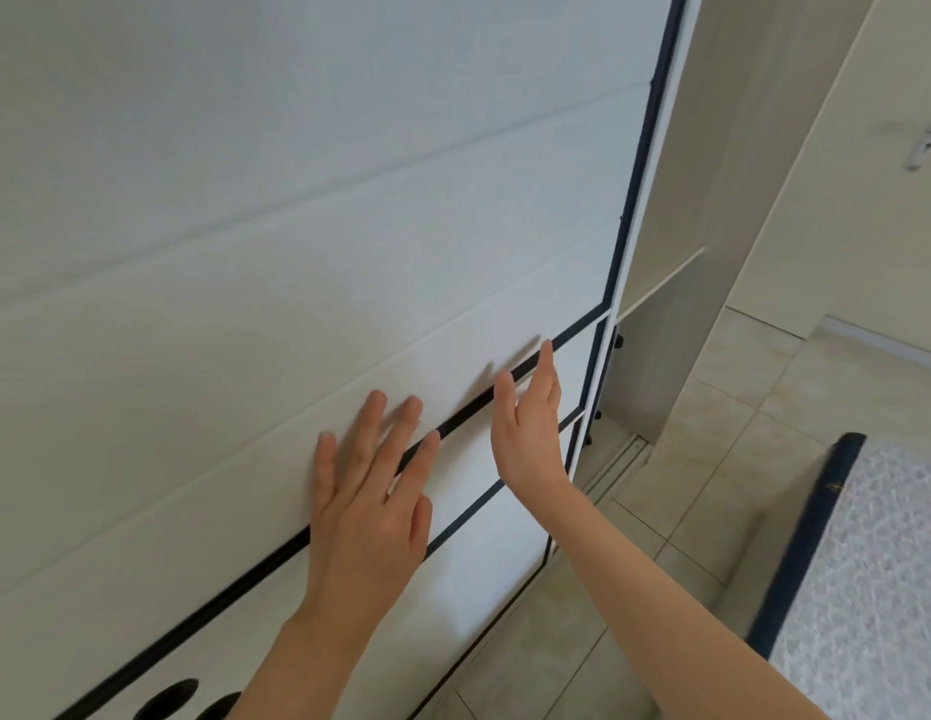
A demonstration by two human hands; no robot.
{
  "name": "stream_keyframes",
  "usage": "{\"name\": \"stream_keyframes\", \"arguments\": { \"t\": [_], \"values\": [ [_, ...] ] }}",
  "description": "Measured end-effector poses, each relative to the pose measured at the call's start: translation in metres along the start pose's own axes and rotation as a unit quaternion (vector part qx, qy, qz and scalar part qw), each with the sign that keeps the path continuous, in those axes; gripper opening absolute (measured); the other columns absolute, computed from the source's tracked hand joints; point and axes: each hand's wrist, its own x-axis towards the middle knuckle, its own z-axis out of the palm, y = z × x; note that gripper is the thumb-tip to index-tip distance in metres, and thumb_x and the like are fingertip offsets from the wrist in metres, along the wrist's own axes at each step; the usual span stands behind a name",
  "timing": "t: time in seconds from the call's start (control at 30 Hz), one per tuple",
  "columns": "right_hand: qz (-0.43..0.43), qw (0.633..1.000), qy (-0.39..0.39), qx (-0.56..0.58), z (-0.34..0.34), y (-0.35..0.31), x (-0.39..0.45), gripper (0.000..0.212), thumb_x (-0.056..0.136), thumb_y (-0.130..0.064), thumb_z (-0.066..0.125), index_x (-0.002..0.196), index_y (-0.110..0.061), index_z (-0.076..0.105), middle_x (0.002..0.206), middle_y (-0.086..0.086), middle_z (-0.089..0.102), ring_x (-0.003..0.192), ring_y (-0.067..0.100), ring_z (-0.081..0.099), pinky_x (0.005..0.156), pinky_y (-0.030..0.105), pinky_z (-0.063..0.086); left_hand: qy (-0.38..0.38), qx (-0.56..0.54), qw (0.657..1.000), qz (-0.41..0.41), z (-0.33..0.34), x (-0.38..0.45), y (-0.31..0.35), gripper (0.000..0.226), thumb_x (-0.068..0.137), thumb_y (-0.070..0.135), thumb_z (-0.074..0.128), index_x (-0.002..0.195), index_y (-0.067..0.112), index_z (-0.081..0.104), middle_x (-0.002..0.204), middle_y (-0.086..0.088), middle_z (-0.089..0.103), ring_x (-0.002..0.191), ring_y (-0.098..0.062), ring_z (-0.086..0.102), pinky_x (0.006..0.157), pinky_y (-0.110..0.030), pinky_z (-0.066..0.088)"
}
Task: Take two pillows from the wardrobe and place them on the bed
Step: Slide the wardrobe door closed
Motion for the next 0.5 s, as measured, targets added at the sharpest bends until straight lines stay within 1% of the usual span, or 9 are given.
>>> {"name": "stream_keyframes", "arguments": {
  "t": [0.03,0.07,0.13,0.17,0.23,0.33,0.37,0.43,0.5],
  "values": [
    [0.006,1.0,-0.001,0.014,0.003,0.0,0.004,0.07,0.1,-0.054,0.029,0.154,-0.029,-0.006,0.163,0.003,0.001,0.14,-0.004,0.006,0.085,-0.006,0.013,-0.021,0.039,0.999,-0.001,0.004,-0.002,0.0,0.049,0.089,0.011,0.042,0.134,0.016,0.062,0.158,-0.003,0.039,0.153,-0.03,0.018,0.121,-0.054,0.001],
    [0.01,1.0,-0.005,0.021,0.005,0.001,0.007,0.068,0.1,-0.054,0.029,0.153,-0.032,-0.007,0.163,0.0,-0.003,0.145,0.003,-0.001,0.091,0.002,0.012,-0.038,0.07,0.997,-0.003,0.007,-0.003,0.0,0.053,0.088,0.013,0.042,0.139,0.018,0.058,0.161,-0.001,0.034,0.154,-0.029,0.013,0.12,-0.056,-0.002],
    [0.01,1.0,-0.013,0.023,0.011,0.003,0.014,0.063,0.102,-0.046,0.027,0.152,-0.033,-0.01,0.162,-0.007,-0.015,0.148,0.014,-0.013,0.103,0.02,0.015,-0.064,0.118,0.991,-0.01,0.013,-0.001,0.001,0.06,0.087,0.017,0.038,0.146,0.02,0.05,0.165,0.002,0.024,0.154,-0.031,0.007,0.118,-0.06,-0.007],
    [0.014,0.999,-0.009,0.033,0.013,0.004,0.017,0.064,0.103,-0.044,0.026,0.152,-0.032,-0.013,0.162,-0.01,-0.018,0.148,0.017,-0.017,0.109,0.026,0.015,-0.074,0.139,0.987,-0.011,0.016,0.0,0.002,0.062,0.088,0.018,0.036,0.148,0.022,0.046,0.166,0.003,0.021,0.154,-0.031,0.005,0.117,-0.061,-0.008],
    [0.033,0.997,0.007,0.063,0.018,0.004,0.019,0.066,0.102,-0.048,0.024,0.151,-0.034,-0.017,0.161,-0.008,-0.02,0.147,0.015,-0.021,0.119,0.037,0.008,-0.083,0.178,0.98,-0.01,0.022,0.0,0.004,0.063,0.09,0.02,0.035,0.153,0.026,0.039,0.167,0.005,0.015,0.154,-0.032,0.003,0.117,-0.062,-0.01],
    [0.037,0.996,0.019,0.079,0.02,0.007,0.023,0.065,0.1,-0.053,0.022,0.15,-0.039,-0.018,0.161,-0.007,-0.021,0.146,0.012,-0.024,0.12,0.043,0.002,-0.077,0.222,0.972,0.0,0.029,0.002,0.006,0.064,0.094,0.023,0.036,0.157,0.03,0.026,0.168,0.005,0.011,0.154,-0.033,0.002,0.116,-0.062,-0.013],
    [0.036,0.996,0.021,0.079,0.02,0.009,0.026,0.065,0.101,-0.052,0.021,0.15,-0.038,-0.018,0.161,-0.007,-0.022,0.146,0.013,-0.025,0.121,0.044,0.0,-0.076,0.231,0.97,0.006,0.032,0.005,0.007,0.067,0.094,0.023,0.041,0.158,0.03,0.023,0.168,0.005,0.01,0.154,-0.034,0.001,0.116,-0.062,-0.013],
    [0.033,0.996,0.025,0.079,0.019,0.011,0.033,0.063,0.102,-0.049,0.019,0.151,-0.035,-0.019,0.161,-0.006,-0.024,0.145,0.015,-0.028,0.12,0.046,-0.005,-0.079,0.239,0.968,0.011,0.038,0.011,0.01,0.08,0.088,0.02,0.056,0.159,0.03,0.02,0.168,0.004,0.008,0.154,-0.034,0.0,0.116,-0.062,-0.013],
    [0.034,0.995,0.034,0.083,0.017,0.014,0.042,0.062,0.103,-0.047,0.017,0.151,-0.034,-0.019,0.161,-0.006,-0.024,0.144,0.015,-0.029,0.12,0.047,-0.007,-0.085,0.242,0.966,0.012,0.044,0.018,0.015,0.088,0.083,0.019,0.062,0.159,0.03,0.019,0.169,0.004,0.007,0.154,-0.034,-0.002,0.117,-0.062,-0.013]
  ]
}}
